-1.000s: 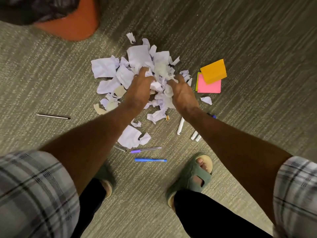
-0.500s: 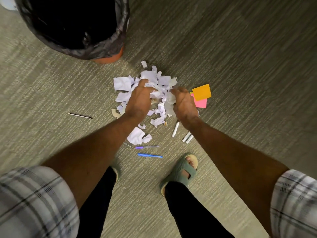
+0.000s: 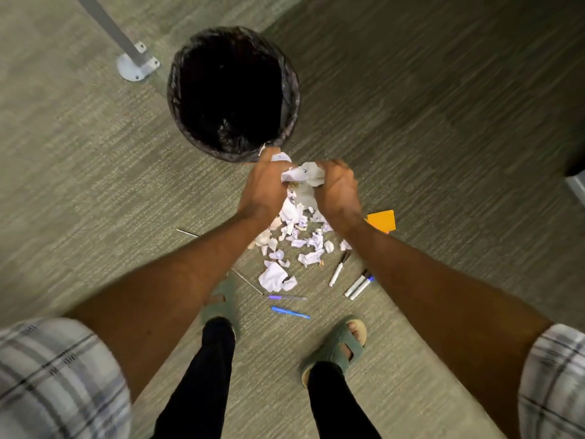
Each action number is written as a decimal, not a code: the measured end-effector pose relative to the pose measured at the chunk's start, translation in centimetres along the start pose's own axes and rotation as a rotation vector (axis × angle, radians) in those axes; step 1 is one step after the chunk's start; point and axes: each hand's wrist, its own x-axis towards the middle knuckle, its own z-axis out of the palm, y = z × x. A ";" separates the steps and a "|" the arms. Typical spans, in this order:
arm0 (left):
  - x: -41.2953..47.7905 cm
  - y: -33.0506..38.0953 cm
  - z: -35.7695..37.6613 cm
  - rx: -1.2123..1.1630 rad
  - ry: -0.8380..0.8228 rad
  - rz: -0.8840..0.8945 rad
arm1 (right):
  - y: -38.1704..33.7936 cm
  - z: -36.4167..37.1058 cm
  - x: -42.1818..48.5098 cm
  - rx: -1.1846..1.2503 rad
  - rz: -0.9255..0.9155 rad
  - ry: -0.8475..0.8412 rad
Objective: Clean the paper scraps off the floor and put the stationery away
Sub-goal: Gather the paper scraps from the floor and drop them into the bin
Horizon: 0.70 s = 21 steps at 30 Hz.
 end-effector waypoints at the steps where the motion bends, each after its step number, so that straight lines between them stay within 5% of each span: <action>1: 0.5 0.0 -1.5 0.020 0.014 0.014 | -1.5 -0.5 0.6 0.001 0.010 -0.019; 8: 5.3 -1.5 -9.5 0.049 0.188 -0.027 | -10.4 -3.3 5.4 0.334 0.156 0.034; 16: 9.6 -2.6 -14.3 -0.110 0.008 -0.204 | -15.7 -2.4 10.0 0.848 0.451 -0.110; 21: 10.0 -3.9 -15.0 -0.101 -0.028 -0.225 | -16.3 -1.7 9.6 1.007 0.486 -0.233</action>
